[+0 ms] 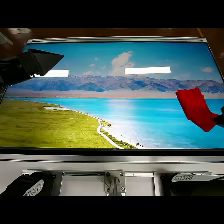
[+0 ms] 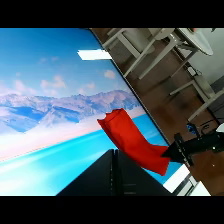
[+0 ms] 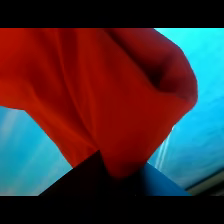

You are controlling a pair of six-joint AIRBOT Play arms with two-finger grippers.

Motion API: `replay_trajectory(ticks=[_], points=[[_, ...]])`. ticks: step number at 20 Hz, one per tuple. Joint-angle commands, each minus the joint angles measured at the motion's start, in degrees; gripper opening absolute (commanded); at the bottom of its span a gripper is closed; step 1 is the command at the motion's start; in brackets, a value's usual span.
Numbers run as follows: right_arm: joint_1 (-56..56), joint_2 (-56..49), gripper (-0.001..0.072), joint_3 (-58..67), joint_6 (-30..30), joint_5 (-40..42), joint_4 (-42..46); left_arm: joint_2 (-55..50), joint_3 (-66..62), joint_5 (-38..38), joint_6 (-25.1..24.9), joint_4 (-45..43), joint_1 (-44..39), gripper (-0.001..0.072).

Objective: Fold the shirts.

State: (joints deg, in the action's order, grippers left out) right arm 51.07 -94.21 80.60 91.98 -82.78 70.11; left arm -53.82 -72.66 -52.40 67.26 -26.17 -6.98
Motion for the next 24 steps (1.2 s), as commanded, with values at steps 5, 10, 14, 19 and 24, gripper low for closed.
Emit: replay_trajectory(ticks=[5, 10, 14, 19, 24], points=[[2.45, 11.74, 0.0068, -22.53, 3.82, 3.06, 9.51, -1.22, 1.46, 2.49, -0.66, -0.02, -3.52, 0.0049], [2.45, 18.18, 0.0069, -32.89, 7.08, 6.03, 12.00, -1.18, 1.44, 2.45, -0.81, 0.00, -3.50, 0.0049], [2.45, 20.52, 0.0077, -36.11, 10.40, 8.52, 15.85, -1.18, 1.44, 2.47, -0.81, 0.00, -3.48, 0.0049], [2.45, 20.83, 0.0590, -36.39, 10.80, 5.53, 16.68, -1.18, 1.44, 2.49, -0.83, -0.02, -3.28, 0.0049], [2.45, 27.08, 0.0590, -36.39, 10.91, 0.46, 22.01, -1.18, 1.44, 2.45, -0.85, -0.02, -3.28, 0.0049]])
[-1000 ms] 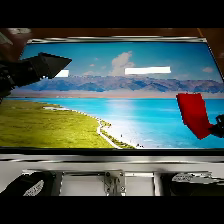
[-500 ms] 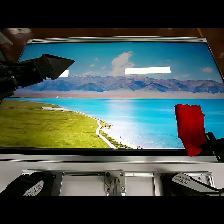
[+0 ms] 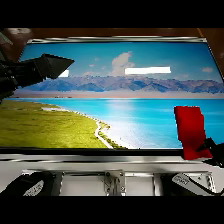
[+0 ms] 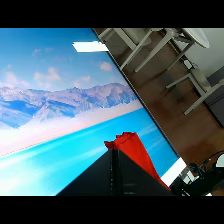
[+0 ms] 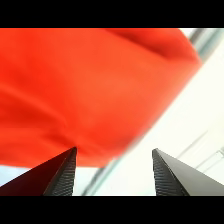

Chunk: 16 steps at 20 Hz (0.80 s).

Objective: Fold the shirts.

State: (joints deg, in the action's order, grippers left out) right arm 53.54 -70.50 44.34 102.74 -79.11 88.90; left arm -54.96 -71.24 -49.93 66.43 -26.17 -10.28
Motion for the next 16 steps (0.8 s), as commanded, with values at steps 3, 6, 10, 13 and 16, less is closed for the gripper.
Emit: replay_trajectory(ticks=[3, 6, 10, 13, 16], points=[[-0.02, 9.92, 0.0589, -0.13, -0.33, -4.48, 3.74, -0.04, 0.02, -0.04, -1.46, 0.00, 0.00, 0.0049], [-0.20, 15.61, 0.0588, -0.11, -7.45, 0.17, -2.78, -0.04, 0.02, -0.04, -2.80, 0.00, 0.00, 0.0049], [-0.72, 16.87, 0.0588, -0.11, -20.09, 9.57, -31.56, -0.11, 0.04, 0.07, -4.48, -0.92, 0.00, 0.0048], [-10.12, 16.85, 0.0587, 2.69, -30.40, 16.92, -47.91, -0.70, 0.04, 3.63, 2.23, -11.65, -0.04, 0.0047], [-29.16, 16.31, 0.0588, 9.70, -33.07, 26.86, -43.58, -4.68, -0.55, 3.02, 12.74, -28.55, -0.85, 0.0045]])
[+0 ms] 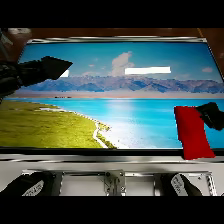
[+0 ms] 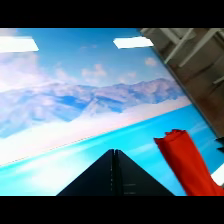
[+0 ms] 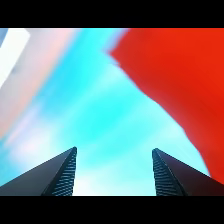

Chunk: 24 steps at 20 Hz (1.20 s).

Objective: Fold the shirts.

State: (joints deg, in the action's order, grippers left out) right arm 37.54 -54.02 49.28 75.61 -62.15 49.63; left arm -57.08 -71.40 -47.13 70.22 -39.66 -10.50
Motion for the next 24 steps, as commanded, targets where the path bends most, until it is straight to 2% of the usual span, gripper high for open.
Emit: replay_trajectory(ticks=[1, 3, 4, 6, 7, 8, 9, 12, 24], points=[[-19.76, -1.27, 0.0588, 7.76, -3.02, 11.54, 2.34, -4.87, -1.11, -2.64, 14.64, -22.77, -1.66, 0.0045], [-32.52, -5.86, 0.0588, 13.99, 11.34, 10.40, 23.17, -10.49, -3.63, -11.65, 23.04, -34.95, -4.28, 0.0046], [-37.20, -8.61, 0.0589, 16.31, 16.72, 8.00, 31.69, -13.86, -5.55, -17.31, 24.09, -39.82, -6.03, 0.0046], [-43.76, -14.51, 0.0589, 19.96, 21.40, 0.87, 41.13, -19.93, -9.51, -26.18, 24.22, -49.16, -9.70, 0.0048], [-45.29, -16.87, 0.0590, 20.79, 21.97, -1.64, 41.97, -22.32, -11.02, -28.50, 24.20, -53.27, -11.19, 0.0097], [-46.10, -18.84, 0.0590, 21.00, 22.67, -3.37, 41.62, -24.17, -12.26, -29.51, 24.20, -55.52, -12.11, 0.0336], [-46.29, -20.04, 0.0590, 21.00, 23.17, -4.48, 40.92, -25.31, -13.07, -29.66, 24.22, -55.67, -12.33, 0.0516], [-46.27, -21.03, 0.0590, 21.00, 23.61, -5.44, 38.42, -25.90, -13.55, -28.98, 24.15, -55.30, -12.26, 0.0529], [-46.27, -20.98, 0.0589, 21.00, 23.58, -4.94, 38.32, -25.90, -13.55, -28.37, 24.20, -55.28, -12.26, 0.0530]])
